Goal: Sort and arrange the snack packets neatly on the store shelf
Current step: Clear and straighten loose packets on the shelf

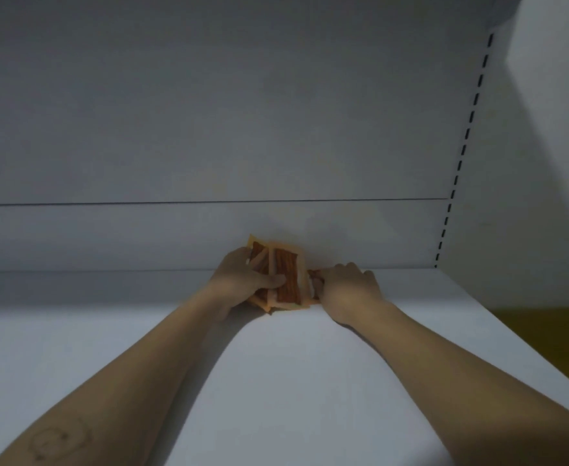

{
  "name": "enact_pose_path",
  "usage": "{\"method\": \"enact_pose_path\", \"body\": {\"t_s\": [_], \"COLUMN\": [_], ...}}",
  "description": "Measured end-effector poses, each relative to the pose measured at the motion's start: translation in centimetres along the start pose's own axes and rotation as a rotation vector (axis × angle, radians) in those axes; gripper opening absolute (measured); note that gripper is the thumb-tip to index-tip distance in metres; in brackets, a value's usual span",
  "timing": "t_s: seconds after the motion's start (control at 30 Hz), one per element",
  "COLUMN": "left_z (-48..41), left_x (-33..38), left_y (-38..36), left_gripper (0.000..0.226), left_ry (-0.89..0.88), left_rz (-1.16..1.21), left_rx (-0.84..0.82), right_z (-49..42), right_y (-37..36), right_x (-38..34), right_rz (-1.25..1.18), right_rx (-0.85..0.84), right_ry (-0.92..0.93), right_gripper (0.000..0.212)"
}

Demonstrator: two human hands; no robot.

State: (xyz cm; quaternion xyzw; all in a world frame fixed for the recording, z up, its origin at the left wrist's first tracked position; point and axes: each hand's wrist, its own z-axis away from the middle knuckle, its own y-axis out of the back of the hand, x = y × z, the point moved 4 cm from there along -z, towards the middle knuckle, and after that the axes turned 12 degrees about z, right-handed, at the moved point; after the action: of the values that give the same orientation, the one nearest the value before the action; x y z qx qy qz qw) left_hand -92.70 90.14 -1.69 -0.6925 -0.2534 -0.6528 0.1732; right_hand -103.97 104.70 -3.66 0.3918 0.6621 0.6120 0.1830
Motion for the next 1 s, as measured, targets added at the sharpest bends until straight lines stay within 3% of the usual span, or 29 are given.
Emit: {"method": "enact_pose_path", "body": {"t_s": [0.3,0.4,0.6,1.0], "left_z": [0.2,0.3,0.8,-0.2], "left_x": [0.2,0.3,0.0,-0.2], "left_y": [0.2,0.3,0.8,0.3], "left_gripper": [0.043,0.039,0.032,0.034], "left_ry": [-0.025,-0.009,0.185,0.23], "left_rz": [-0.178,-0.115,0.146,0.031], "left_rx": [0.102,0.125,0.016,0.121], "right_z": [1.2,1.4,1.5,1.3], "right_y": [0.1,0.9,0.5,0.6], "right_x": [1.3,1.1,0.5,1.4], "right_rz": [-0.16,-0.209,-0.205,-0.2], "right_rx": [0.061,0.111,-0.075,-0.096], "right_ry": [0.02,0.082,0.184,0.181], "right_gripper": [0.044,0.044,0.038,0.041]}}
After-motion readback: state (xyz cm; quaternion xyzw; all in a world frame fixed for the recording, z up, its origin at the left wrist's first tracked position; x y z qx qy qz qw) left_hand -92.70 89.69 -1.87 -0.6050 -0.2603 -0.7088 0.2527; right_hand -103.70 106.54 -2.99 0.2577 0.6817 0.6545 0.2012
